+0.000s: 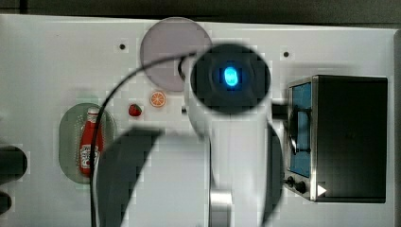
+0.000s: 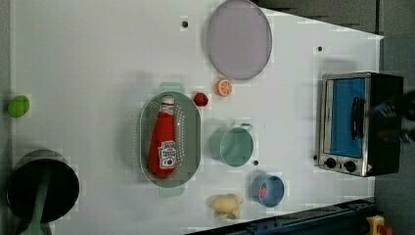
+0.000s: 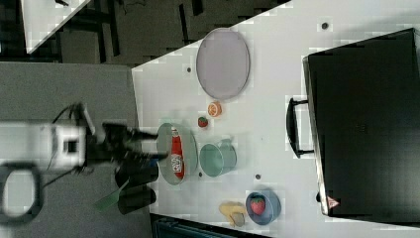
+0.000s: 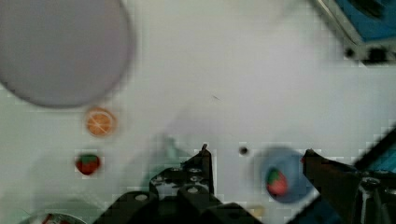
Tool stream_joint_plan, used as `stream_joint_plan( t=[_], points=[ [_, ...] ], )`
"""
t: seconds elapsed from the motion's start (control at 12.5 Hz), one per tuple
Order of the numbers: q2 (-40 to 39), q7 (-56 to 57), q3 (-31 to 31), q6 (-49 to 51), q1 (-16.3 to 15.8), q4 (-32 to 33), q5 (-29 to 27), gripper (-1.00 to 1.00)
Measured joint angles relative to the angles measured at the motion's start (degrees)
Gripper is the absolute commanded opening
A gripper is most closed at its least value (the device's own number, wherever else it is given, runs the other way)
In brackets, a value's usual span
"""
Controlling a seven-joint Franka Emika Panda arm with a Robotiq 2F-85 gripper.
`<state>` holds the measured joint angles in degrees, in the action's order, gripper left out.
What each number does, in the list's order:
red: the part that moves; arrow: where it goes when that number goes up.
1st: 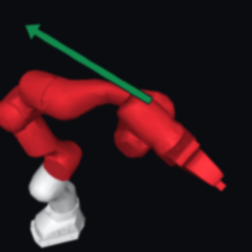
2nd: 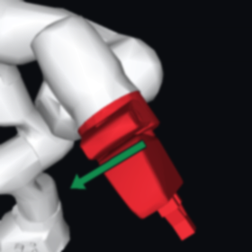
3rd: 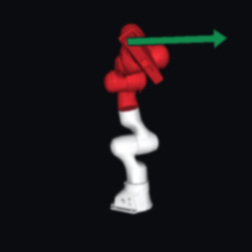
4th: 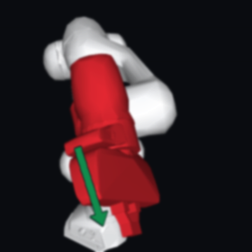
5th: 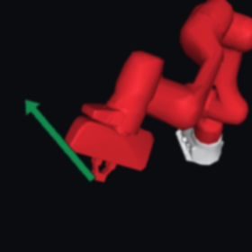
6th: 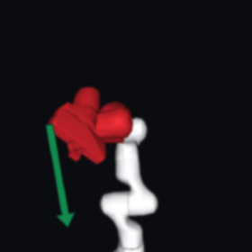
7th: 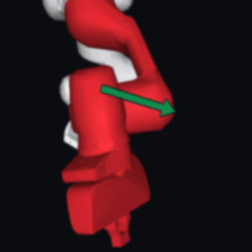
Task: Pick ketchup from strainer and place it on the table
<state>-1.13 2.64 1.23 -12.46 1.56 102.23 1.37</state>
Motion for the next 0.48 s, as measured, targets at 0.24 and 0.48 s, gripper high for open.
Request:
stream_joint_plan(
  t=[0.24,0.48],
  points=[
    [16.14,-5.13,3.04,8.75,5.29,7.50,-0.69,0.99],
    [17.67,-6.32,5.43,7.96,6.17,4.59,-1.11,1.00]
  ],
)
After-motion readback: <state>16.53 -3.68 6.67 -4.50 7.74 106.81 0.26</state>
